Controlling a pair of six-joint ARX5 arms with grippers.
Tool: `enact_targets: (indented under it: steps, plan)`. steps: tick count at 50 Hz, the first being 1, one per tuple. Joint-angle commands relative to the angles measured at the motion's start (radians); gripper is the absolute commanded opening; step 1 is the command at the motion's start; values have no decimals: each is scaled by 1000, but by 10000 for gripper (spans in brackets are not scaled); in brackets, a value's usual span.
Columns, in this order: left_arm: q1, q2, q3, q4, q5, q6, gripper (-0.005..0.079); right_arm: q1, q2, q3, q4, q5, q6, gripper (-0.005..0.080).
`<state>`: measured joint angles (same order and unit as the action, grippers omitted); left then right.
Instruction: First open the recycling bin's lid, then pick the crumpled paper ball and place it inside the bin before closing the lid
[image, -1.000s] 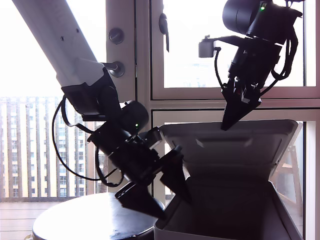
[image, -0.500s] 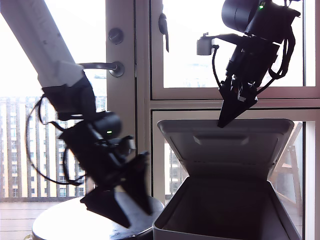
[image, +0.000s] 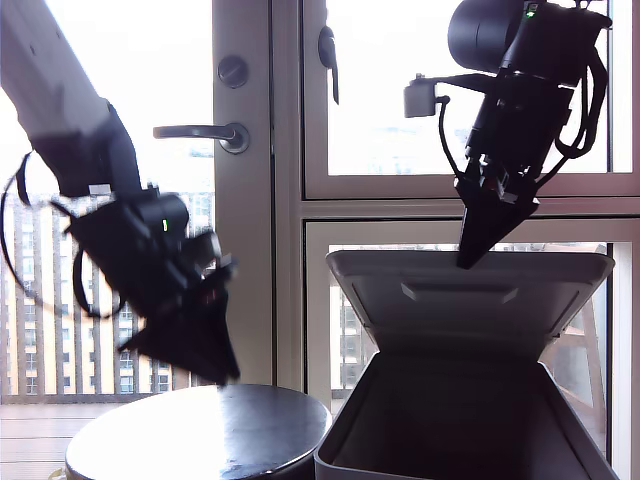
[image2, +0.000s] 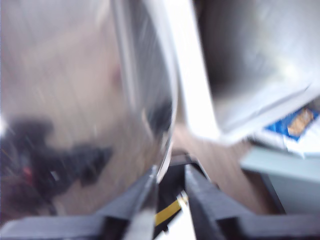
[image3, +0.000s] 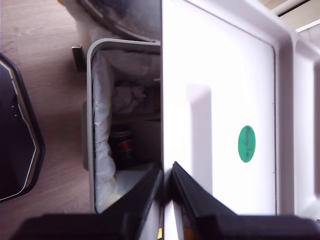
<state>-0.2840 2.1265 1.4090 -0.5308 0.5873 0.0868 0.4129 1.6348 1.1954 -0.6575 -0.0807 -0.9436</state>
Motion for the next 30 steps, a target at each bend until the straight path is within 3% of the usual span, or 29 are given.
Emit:
enact_targets:
  steps: [1,12,30]
  plan:
    - [13,-47,-15,14,6,8,-24,3,9,16,-22,-14,-4,-12]
    - [25,-106,-15,31,7,8,-24,-4,52,16,-61,22,-93,-12]
    - [25,-164,-15,32,19,35,-24,-10,126,16,-79,32,-104,-12]
